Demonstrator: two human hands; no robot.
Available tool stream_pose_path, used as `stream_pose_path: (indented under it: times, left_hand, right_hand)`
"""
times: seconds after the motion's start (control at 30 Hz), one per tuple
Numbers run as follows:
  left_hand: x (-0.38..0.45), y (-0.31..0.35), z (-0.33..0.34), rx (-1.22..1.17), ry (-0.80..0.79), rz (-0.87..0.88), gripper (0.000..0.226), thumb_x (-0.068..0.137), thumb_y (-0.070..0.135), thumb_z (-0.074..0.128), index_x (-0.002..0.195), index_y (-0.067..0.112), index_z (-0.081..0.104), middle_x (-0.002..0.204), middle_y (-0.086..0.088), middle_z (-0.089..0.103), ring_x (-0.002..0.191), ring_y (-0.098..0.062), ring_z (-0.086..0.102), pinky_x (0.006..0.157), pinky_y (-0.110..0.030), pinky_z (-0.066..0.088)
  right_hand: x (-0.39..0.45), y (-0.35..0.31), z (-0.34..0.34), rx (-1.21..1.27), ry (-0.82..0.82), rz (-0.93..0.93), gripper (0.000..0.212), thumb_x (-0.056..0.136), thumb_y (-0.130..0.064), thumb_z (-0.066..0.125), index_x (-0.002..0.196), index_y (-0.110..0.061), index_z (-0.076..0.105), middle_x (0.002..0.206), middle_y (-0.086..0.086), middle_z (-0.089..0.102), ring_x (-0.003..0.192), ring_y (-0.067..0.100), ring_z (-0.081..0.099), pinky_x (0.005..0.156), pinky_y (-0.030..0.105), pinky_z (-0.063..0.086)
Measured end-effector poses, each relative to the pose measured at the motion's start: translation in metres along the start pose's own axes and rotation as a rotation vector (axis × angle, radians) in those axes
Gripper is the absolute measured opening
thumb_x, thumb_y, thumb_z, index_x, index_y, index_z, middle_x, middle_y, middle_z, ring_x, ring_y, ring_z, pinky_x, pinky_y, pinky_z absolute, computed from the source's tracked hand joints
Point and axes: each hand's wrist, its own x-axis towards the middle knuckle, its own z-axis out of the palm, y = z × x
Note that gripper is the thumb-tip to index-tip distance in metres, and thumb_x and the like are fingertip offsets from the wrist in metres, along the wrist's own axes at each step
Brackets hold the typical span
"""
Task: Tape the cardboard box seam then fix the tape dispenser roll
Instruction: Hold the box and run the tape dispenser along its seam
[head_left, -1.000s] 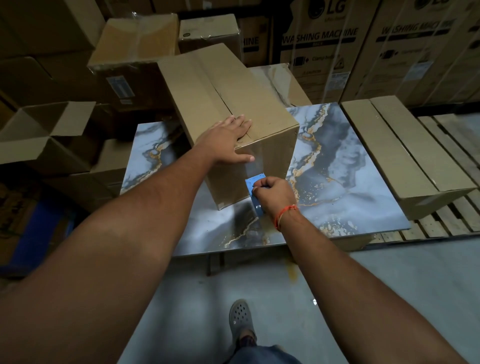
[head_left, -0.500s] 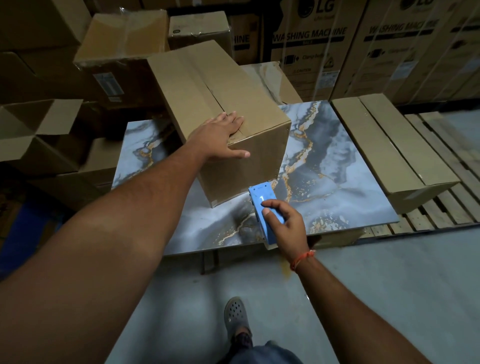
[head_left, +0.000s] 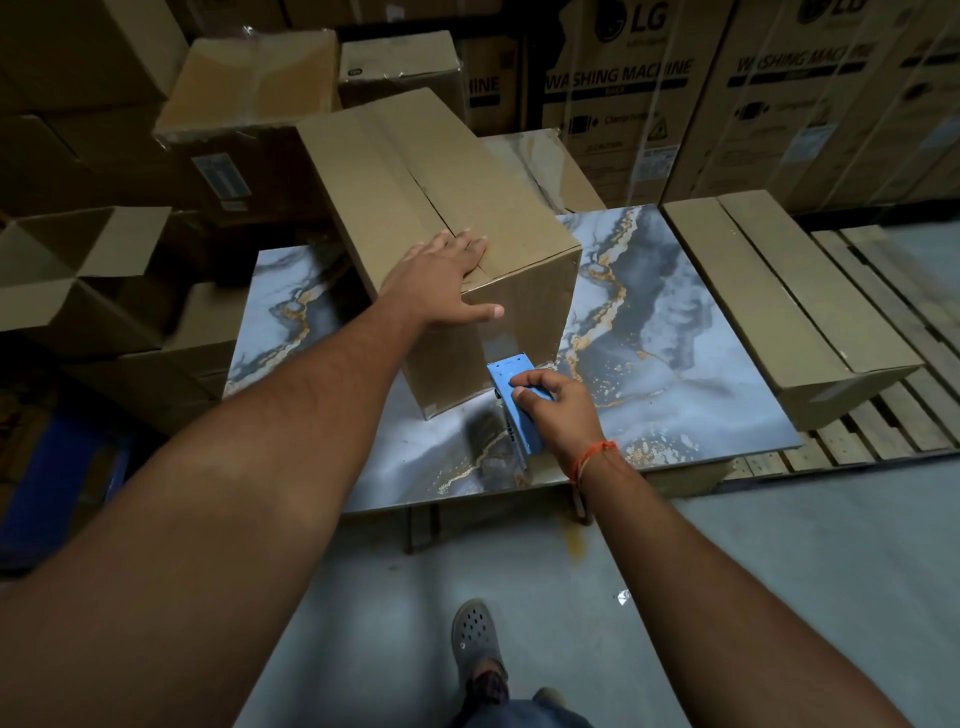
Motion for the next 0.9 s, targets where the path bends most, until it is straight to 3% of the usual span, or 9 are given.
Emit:
stream_pose_path:
  times: [0.1,0.3,0.5,0.57,0.63,0.9]
  left_hand:
    - [0.000,-0.001,0.000,0.010,-0.003,0.004,0.109,0.083,0.080,0.056,0.166,0.024,0.013,0.174,-0.005,0.011,0.160,-0.030,0.014,0.127,-0.049,0.016]
    - [0.002,-0.001,0.001,0.032,-0.014,0.003,0.108,0.084,0.079,0.055,0.166,0.025,0.011,0.174,-0.005,0.010,0.160,-0.030,0.014,0.127,-0.049,0.017]
    - [0.002,0.000,0.001,0.042,-0.011,-0.001,0.106,0.086,0.075,0.056,0.166,0.024,0.010,0.174,-0.004,0.009,0.161,-0.029,0.013,0.127,-0.048,0.015]
    - [0.002,0.000,0.001,0.038,-0.014,0.000,0.105,0.086,0.075,0.056,0.166,0.024,0.010,0.174,-0.004,0.010,0.160,-0.029,0.013,0.127,-0.048,0.015]
    - [0.002,0.000,0.001,0.041,-0.012,0.000,0.105,0.086,0.074,0.057,0.166,0.024,0.010,0.174,-0.004,0.010,0.160,-0.029,0.013,0.127,-0.048,0.015]
    - [0.001,0.002,-0.001,0.043,-0.024,-0.009,0.104,0.087,0.073,0.056,0.166,0.024,0.009,0.174,-0.004,0.009,0.161,-0.029,0.013,0.128,-0.048,0.015]
  right_hand:
    - [0.006,-0.003,0.003,0.006,-0.025,0.034,0.014,0.092,-0.016,0.068,0.104,-0.017,0.076,0.123,0.002,0.070,0.112,0.024,0.065,0.102,0.046,0.056]
    - [0.020,-0.013,0.011,-0.012,-0.005,0.053,0.015,0.088,-0.012,0.070,0.085,-0.026,0.075,0.113,0.004,0.074,0.106,0.025,0.069,0.101,0.043,0.056]
    - [0.038,-0.031,0.015,-0.079,-0.035,0.147,0.021,0.088,-0.010,0.070,0.072,-0.023,0.074,0.099,0.008,0.074,0.101,0.029,0.071,0.077,0.033,0.060]
    - [0.043,-0.036,0.016,-0.096,-0.037,0.175,0.010,0.087,-0.009,0.070,0.084,-0.014,0.078,0.101,0.011,0.075,0.101,0.031,0.071,0.086,0.038,0.061]
    - [0.047,-0.038,0.017,-0.116,-0.040,0.194,0.014,0.086,-0.010,0.071,0.097,-0.008,0.080,0.107,0.015,0.076,0.102,0.032,0.071,0.094,0.044,0.060]
    - [0.049,-0.039,0.019,-0.140,-0.048,0.215,0.026,0.088,-0.015,0.070,0.112,-0.006,0.076,0.115,0.016,0.074,0.105,0.032,0.070,0.096,0.046,0.059]
